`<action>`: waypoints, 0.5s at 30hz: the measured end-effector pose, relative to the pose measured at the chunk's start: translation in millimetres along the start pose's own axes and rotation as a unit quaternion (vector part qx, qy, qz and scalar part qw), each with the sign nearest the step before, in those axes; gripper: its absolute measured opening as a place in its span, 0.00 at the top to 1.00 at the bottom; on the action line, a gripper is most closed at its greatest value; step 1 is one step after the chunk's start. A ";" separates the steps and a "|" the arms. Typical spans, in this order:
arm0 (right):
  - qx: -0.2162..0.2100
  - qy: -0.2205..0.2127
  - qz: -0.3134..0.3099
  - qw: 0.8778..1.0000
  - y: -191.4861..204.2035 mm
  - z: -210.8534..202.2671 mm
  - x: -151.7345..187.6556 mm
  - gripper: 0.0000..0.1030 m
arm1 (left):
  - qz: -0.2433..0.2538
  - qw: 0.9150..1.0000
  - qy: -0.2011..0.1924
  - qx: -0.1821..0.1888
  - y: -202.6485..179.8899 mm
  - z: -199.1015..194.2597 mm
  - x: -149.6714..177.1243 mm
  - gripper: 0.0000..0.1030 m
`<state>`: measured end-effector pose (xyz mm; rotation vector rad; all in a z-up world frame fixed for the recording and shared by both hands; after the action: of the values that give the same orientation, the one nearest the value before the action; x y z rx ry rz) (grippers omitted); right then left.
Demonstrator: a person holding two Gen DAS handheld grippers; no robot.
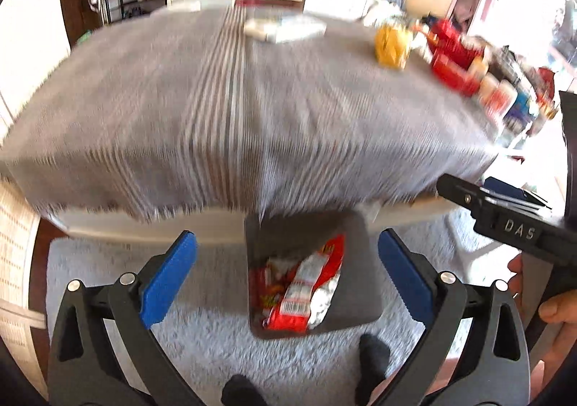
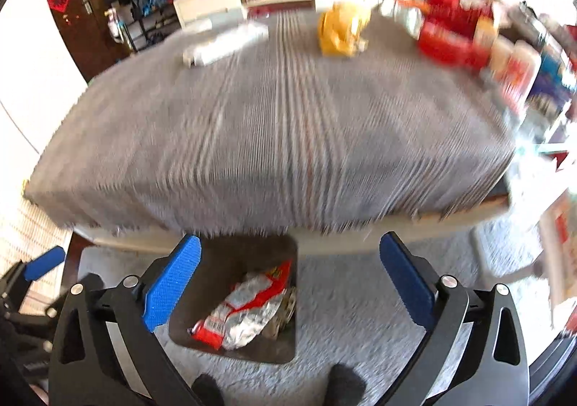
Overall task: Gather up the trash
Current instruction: 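Move both tools back to the yellow wrapper and medicine box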
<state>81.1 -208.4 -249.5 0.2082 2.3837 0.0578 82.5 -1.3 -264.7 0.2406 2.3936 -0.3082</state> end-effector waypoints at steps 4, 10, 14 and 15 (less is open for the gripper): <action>0.009 -0.037 -0.014 0.999 -4.0 -16.8 -38.8 0.03 | -0.003 0.999 -0.040 0.002 -3.6 -12.1 -39.5 0.08; 0.013 -0.063 -0.020 0.998 -13.8 -5.8 -98.1 0.03 | -0.004 0.997 -0.072 0.005 -0.7 -1.8 -103.3 0.08; 0.008 -0.060 0.005 0.998 -31.8 22.8 -139.0 0.03 | 0.011 0.997 -0.077 -0.005 2.2 28.5 -146.2 0.07; 0.009 -0.058 0.008 0.998 -35.1 32.1 -147.9 0.03 | 0.014 0.997 -0.077 -0.007 3.0 38.0 -155.7 0.08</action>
<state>204.7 -268.2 -176.9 0.2337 2.2673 0.0314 221.7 -23.1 -188.4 0.2345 2.2384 -0.2854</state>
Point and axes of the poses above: each gripper's, at about its wrist camera, not at the fingertips, and z roughly the way its jaws point, y to its left, x to its underside, the point moved 4 cm from there along z, roughly the way its jaws point, and after that the axes turned 6 degrees about -y, right-handed, at the moved point
